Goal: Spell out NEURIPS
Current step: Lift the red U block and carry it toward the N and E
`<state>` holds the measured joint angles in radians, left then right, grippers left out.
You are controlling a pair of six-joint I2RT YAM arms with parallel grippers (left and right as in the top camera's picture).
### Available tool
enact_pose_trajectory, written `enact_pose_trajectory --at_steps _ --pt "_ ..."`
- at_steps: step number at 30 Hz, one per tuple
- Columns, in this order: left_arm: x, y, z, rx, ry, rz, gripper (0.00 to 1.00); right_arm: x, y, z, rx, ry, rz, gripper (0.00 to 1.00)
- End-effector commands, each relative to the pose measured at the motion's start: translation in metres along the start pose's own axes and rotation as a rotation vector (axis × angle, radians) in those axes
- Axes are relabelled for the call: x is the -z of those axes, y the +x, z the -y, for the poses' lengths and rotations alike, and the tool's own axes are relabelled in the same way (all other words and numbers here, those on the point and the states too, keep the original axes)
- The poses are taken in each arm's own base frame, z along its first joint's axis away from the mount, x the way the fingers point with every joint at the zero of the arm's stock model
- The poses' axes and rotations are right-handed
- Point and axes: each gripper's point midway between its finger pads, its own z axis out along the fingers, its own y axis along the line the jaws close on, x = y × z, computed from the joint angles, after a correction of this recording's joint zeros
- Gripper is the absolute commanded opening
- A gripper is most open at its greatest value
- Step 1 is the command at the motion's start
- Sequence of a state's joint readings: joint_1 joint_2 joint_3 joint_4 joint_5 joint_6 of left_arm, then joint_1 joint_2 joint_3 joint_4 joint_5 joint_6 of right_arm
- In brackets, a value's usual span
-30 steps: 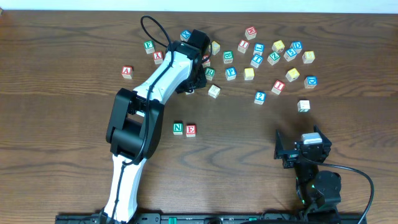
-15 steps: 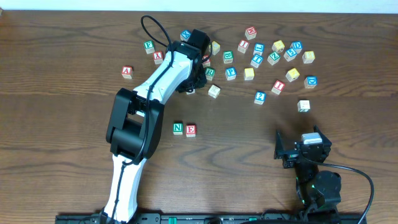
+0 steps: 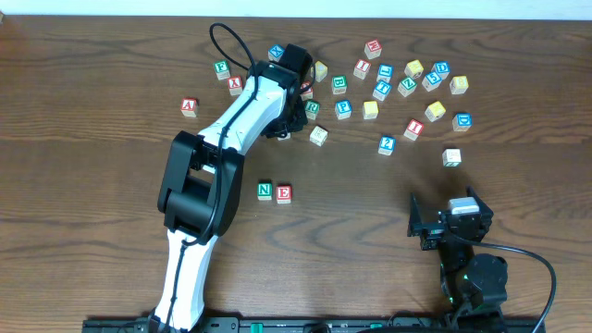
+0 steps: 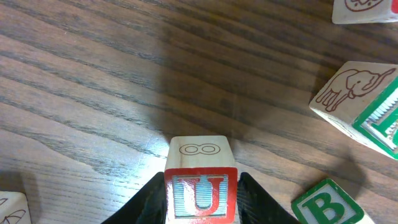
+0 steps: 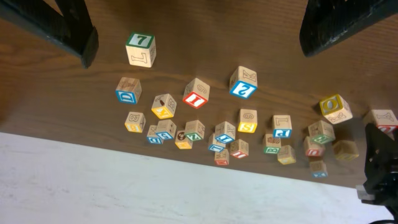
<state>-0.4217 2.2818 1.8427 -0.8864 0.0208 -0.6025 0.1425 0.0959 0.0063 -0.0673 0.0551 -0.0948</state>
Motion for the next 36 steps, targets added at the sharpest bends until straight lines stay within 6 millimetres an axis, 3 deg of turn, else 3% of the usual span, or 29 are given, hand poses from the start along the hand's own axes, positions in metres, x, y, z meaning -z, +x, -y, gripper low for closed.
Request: enact_pose_trajectory --at_steps 1,21,36 --pt "0.0008 -0.0034 0.0016 -0.007 -0.002 0.007 0.35 0.0002 0.0006 0.0008 -0.005 0.003 -0.001 0.99" --pt "0.0007 -0.0054 -0.0024 -0.014 -0.024 0.020 0.36 0.0002 0.0006 0.0008 -0.005 0.003 -0.001 0.99" --pt "0.0007 -0.0045 -0.0031 -0.015 -0.027 0.016 0.29 0.0002 0.0006 0.0008 -0.005 0.003 -0.001 0.99"
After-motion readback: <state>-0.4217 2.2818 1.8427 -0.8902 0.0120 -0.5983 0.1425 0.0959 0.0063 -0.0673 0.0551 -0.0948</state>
